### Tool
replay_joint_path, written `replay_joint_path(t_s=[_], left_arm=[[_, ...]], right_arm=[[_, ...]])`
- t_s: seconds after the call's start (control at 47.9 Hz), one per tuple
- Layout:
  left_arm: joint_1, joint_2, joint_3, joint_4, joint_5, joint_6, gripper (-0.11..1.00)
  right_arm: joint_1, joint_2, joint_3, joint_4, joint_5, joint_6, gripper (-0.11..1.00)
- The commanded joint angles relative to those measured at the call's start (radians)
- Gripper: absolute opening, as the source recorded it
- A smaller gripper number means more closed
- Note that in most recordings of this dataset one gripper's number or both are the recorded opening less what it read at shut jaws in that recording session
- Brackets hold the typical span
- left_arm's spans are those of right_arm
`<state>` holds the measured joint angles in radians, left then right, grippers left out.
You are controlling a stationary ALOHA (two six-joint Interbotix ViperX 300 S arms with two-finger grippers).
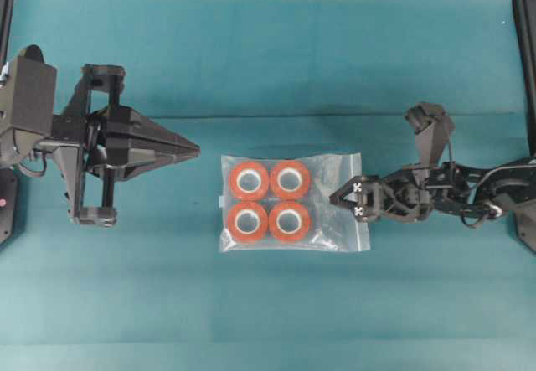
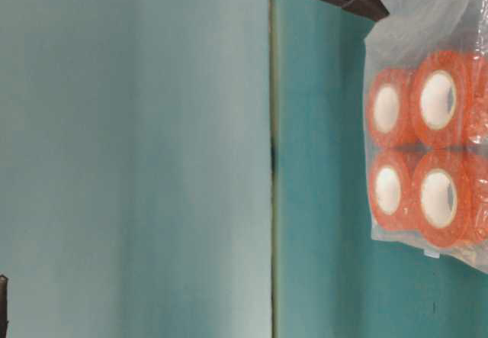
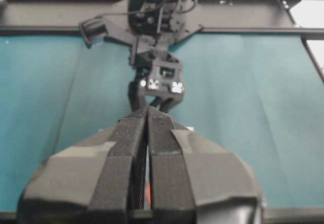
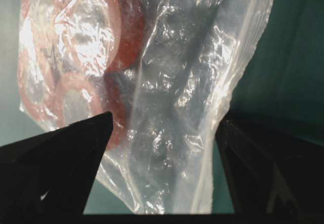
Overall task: Hand over the clear zip bag and make it stand upright.
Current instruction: 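Close the right gripper on the bag's right edge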
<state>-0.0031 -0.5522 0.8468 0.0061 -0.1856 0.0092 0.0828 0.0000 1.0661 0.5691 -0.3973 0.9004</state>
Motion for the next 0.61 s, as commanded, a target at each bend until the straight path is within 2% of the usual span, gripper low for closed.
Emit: replay_joint_path(t_s=[0.0, 0.167, 0.334, 0.584], left_arm=[[-0.002, -0.005, -0.021, 0.002, -0.005, 0.003, -0.01], [-0.003, -0.006, -0.021, 0.002, -0.005, 0.003, -0.01], [-0.002, -0.006, -0.021, 0.002, -0.005, 0.003, -0.01], [0.0, -0.006, -0.02, 0.002, -0.005, 0.003, -0.01]], right_arm=[[0.003, 0.008, -0.015, 0.002, -0.008, 0.011, 0.91], [0.025, -0.002, 0.005, 0.014, 0.005, 0.026, 0.91], [0.054, -0.003, 0.035, 0.023, -0.026, 0.072, 0.91], [0.058, 0.025, 0.008, 0.023, -0.057, 0.075, 0.91]])
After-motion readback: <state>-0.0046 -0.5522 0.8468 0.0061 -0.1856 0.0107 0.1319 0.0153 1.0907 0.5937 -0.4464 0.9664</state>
